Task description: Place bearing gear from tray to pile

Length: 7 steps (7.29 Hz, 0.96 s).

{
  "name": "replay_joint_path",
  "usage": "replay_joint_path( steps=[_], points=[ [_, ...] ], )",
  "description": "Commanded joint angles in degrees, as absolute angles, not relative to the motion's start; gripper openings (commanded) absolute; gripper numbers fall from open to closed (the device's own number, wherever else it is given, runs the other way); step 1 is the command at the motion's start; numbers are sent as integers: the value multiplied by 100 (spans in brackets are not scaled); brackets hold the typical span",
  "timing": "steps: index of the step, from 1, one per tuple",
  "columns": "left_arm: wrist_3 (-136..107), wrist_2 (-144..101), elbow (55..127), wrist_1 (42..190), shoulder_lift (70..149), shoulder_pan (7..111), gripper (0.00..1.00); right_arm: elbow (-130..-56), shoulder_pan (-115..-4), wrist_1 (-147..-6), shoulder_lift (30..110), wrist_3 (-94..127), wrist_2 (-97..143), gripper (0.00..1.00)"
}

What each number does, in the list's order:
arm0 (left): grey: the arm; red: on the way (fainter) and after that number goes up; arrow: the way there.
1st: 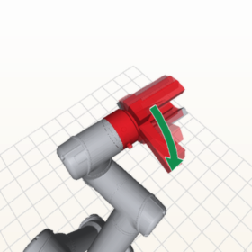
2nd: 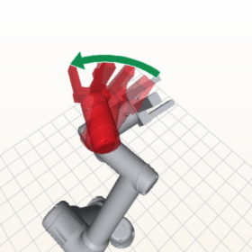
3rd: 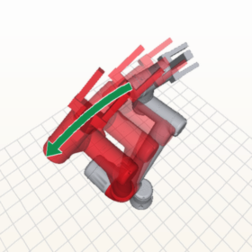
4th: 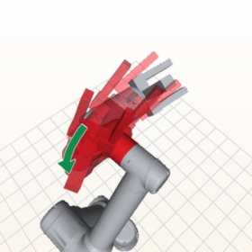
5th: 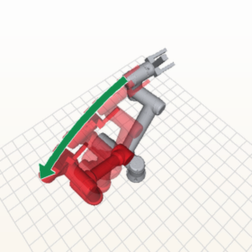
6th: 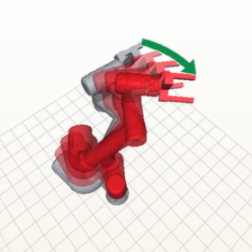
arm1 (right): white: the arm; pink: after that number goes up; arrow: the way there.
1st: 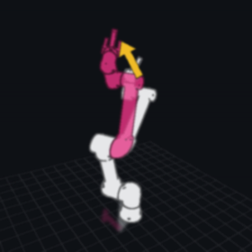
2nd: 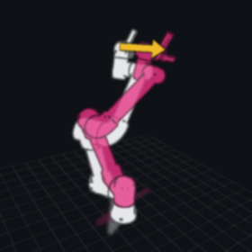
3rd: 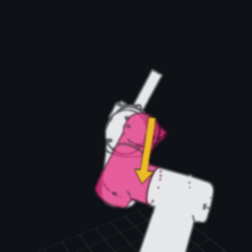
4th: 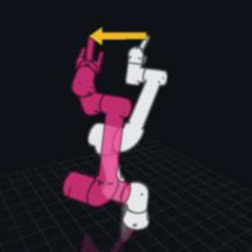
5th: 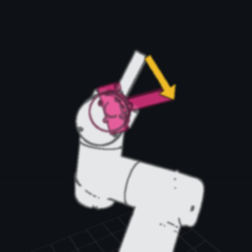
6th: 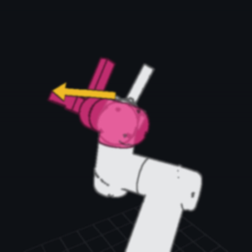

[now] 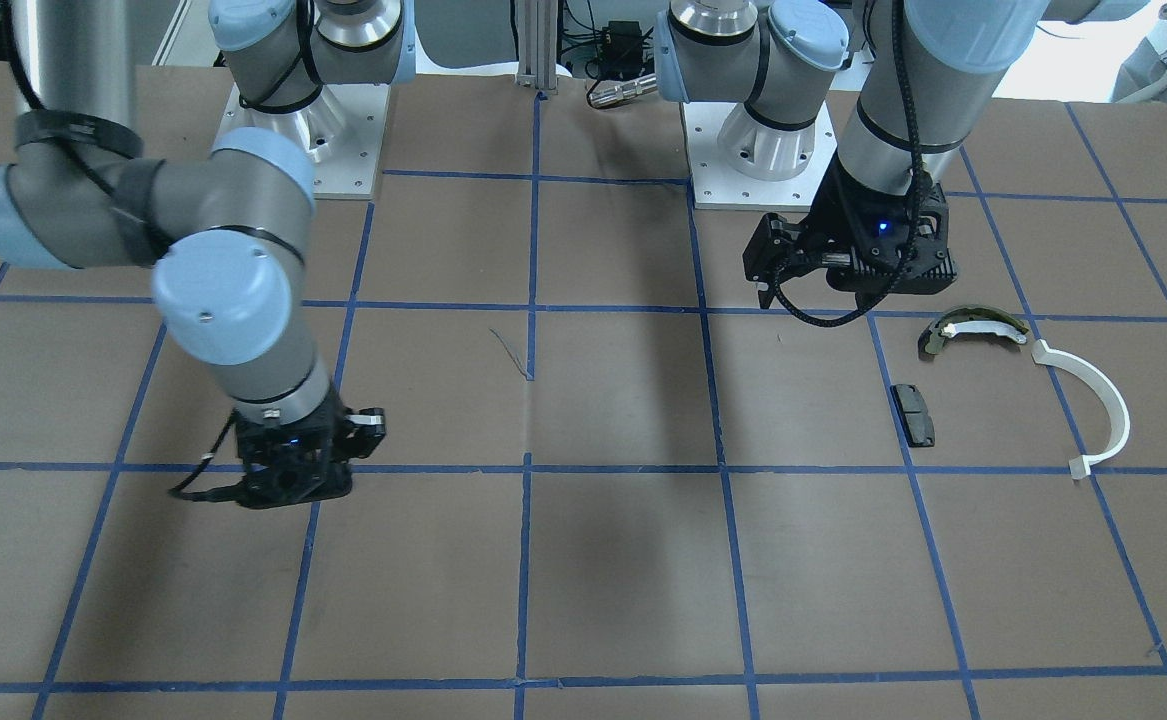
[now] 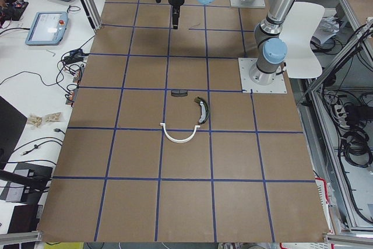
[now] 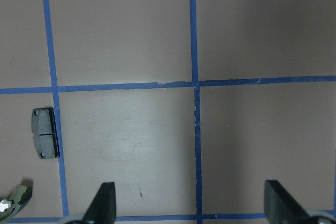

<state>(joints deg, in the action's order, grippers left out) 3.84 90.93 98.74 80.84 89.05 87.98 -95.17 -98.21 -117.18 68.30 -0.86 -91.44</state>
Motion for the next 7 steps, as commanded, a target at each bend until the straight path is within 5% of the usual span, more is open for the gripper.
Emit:
replay_joint_path(
  steps=[1, 5, 6, 7],
  points=[
    [378, 9062, 9966, 8209, 8859, 8798, 100, -9527, -10973, -11760, 6628, 1776, -9114, 4],
    [387, 9123, 10002, 8271, 8973, 8719, 100, -9527, -11689, -12261, 6082, 3207, -8590, 6],
    [387, 9114, 10019, 8244, 9026, 8719, 100, -9527, -11689, -12269, 6073, 3182, -8535, 40],
    [378, 9132, 10011, 8244, 9035, 8719, 100, -9536, -11681, -12252, 6073, 3121, -8604, 99]
  ],
)
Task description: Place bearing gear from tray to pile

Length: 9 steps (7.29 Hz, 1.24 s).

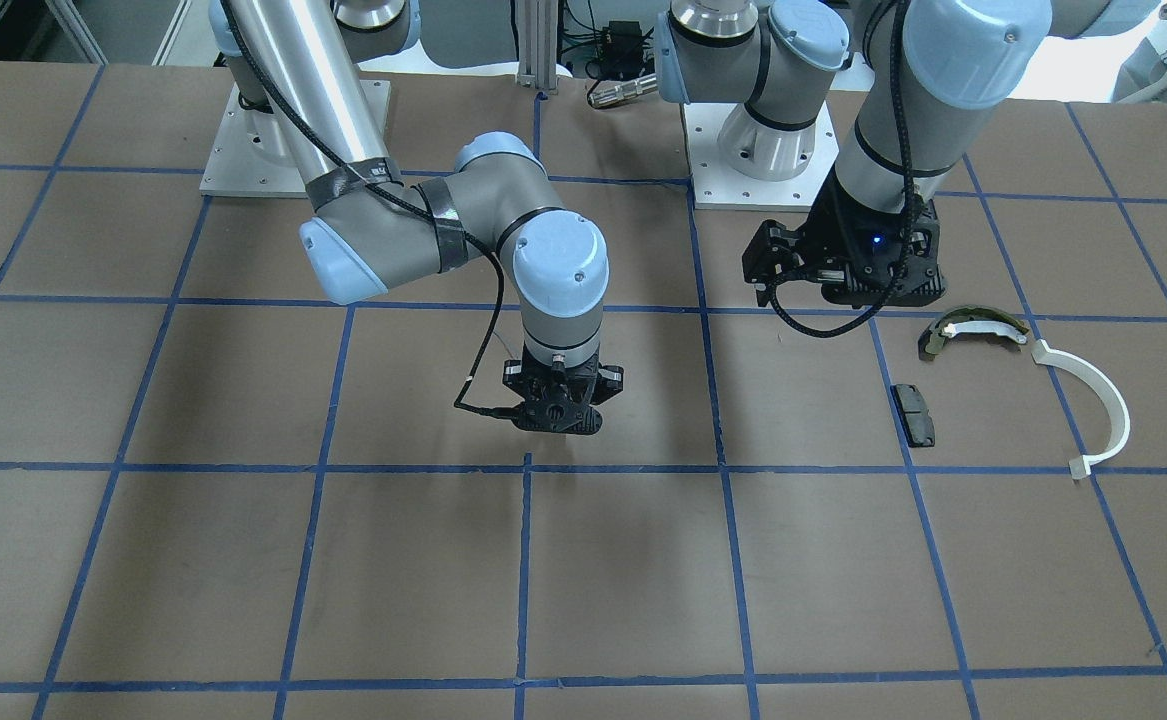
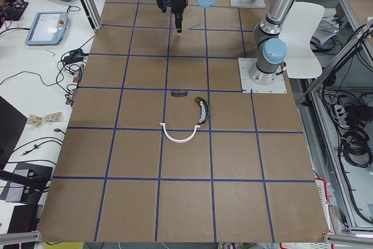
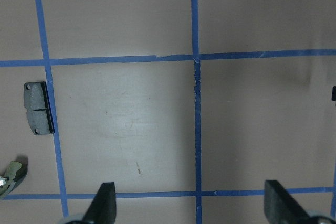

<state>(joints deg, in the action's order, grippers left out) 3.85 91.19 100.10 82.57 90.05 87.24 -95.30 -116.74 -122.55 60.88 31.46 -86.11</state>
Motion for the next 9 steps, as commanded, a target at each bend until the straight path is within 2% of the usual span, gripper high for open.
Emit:
replay_joint_path(
  steps=[1, 4, 6, 9],
  points=[
    [308, 9132, 10019, 8244, 9061, 8719, 100, -9484, -11672, -12287, 6082, 2894, -8613, 100],
    [264, 9071, 10011, 8165, 9377, 8919, 100, -9352, -10771, -12130, 6485, 1550, -8903, 100],
    [55, 9079, 10002, 8113, 9605, 9271, 100, -9343, -10094, -11447, 7046, 550, -8912, 100],
    [-640, 9035, 10019, 7245, 10307, 10280, 100, -9308, -8443, -10838, 7627, -2204, -9044, 100]
  ],
)
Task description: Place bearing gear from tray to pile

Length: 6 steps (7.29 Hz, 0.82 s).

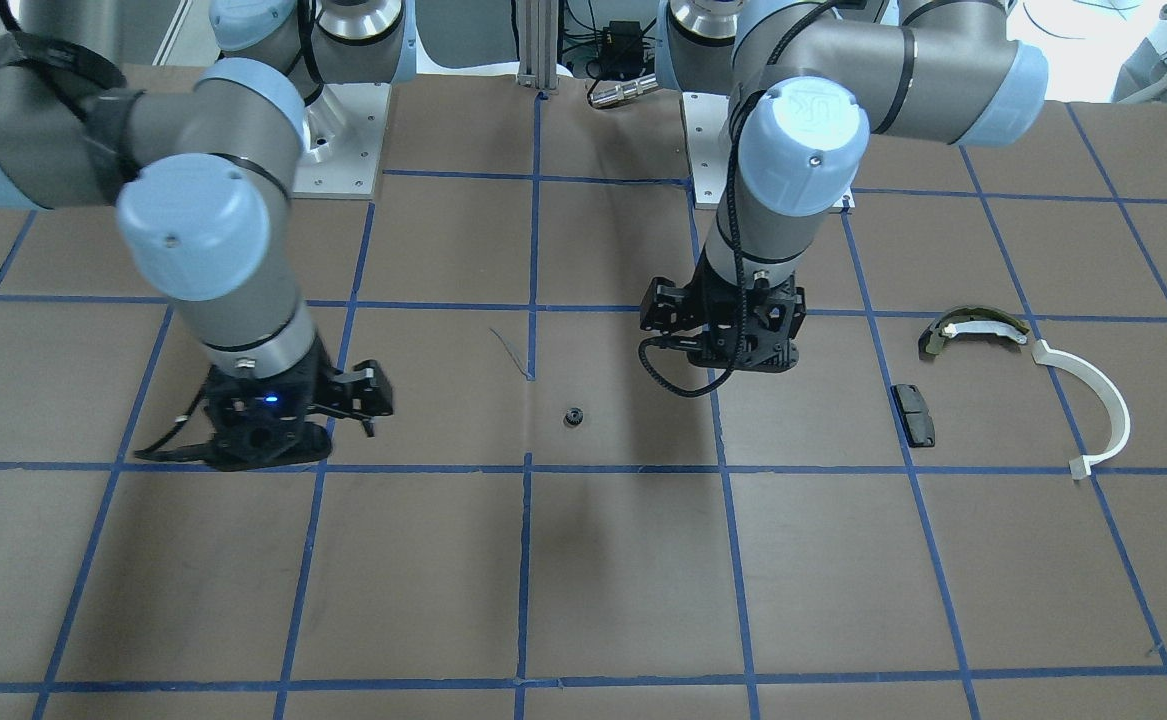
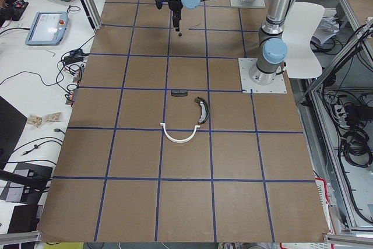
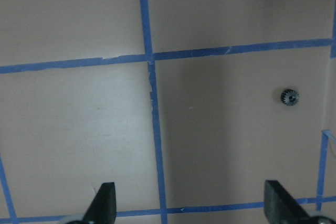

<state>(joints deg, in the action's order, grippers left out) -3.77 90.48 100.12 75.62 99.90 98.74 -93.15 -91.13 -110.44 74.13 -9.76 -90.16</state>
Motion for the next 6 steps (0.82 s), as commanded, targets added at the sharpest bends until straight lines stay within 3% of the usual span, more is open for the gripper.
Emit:
replay_joint_path(
  steps=[1, 5, 6],
  points=[
    [-1024, 9026, 10072, 6764, 10605, 10596, 100, -9308, -7915, -10776, 7733, -2920, -9087, 100],
    [-1108, 8737, 10529, 5749, 11311, 10837, 100, -9343, -5972, -10898, 7691, -6039, -9220, 100],
    [-1107, 8728, 10521, 5661, 11399, 10837, 93, -9343, -5515, -10907, 7612, -6934, -9228, 100]
  ],
)
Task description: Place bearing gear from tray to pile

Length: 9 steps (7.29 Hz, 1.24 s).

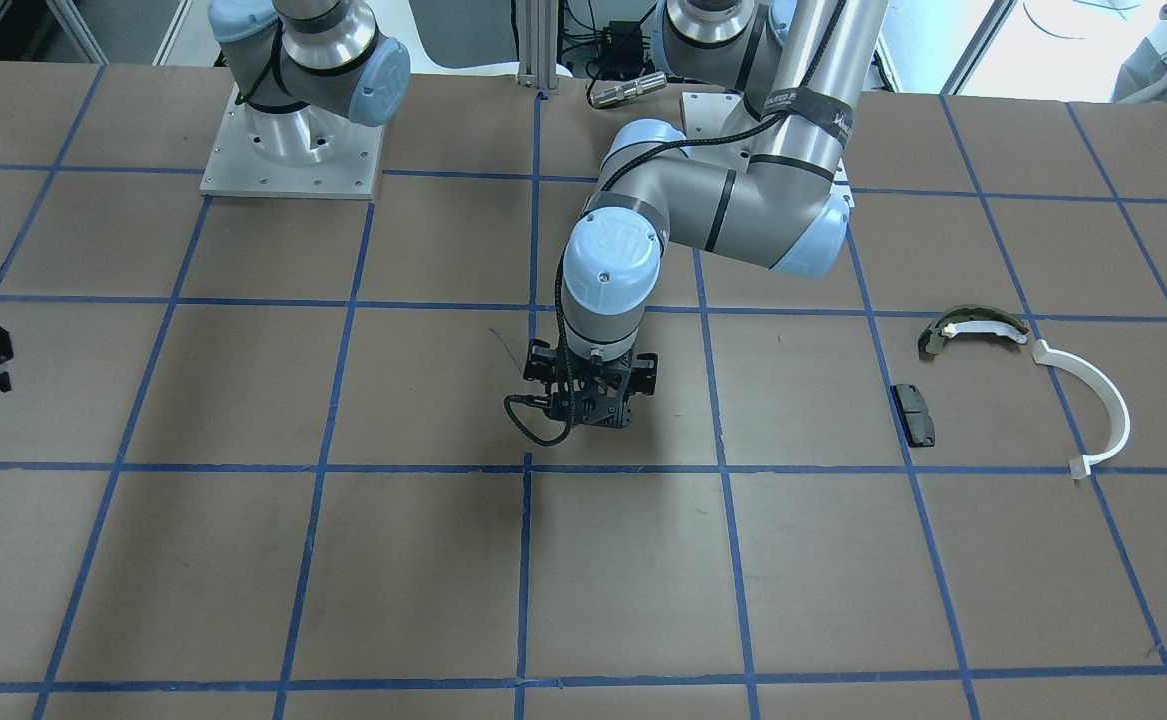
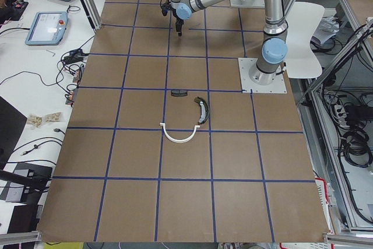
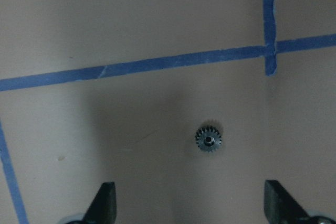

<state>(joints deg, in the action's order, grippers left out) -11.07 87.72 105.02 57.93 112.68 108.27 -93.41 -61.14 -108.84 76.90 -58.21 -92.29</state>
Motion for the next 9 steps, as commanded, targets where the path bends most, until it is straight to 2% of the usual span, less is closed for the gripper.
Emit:
replay_joint_path(
  steps=[1, 2, 4, 5, 7, 8, 9],
  points=[
    [-1116, 8719, 10521, 5495, 11486, 10863, 86, -9334, -5145, -11012, 7385, -7813, -9194, 100],
    [-1116, 8640, 10512, 5310, 11609, 10889, 85, -9334, -4811, -11291, 7104, -8362, -9176, 100],
    [-1081, 8639, 10521, 5107, 11768, 10898, 71, -9316, -4352, -11696, 6629, -9408, -9184, 100],
    [-1072, 8648, 10521, 5115, 11777, 10898, 60, -9325, -4237, -11707, 6427, -10361, -9176, 100],
    [-1063, 8666, 10521, 5194, 11716, 10907, 45, -9343, -4201, -11838, 6249, -11367, -9176, 100],
    [-1037, 8675, 10521, 5229, 11672, 10907, 30, -9395, -4201, -12187, 6223, -11843, -9176, 100],
    [-1028, 8692, 10521, 5229, 11681, 10899, 0, -9387, -4192, -12243, 6118, -12692, -9167, 100]
  ],
)
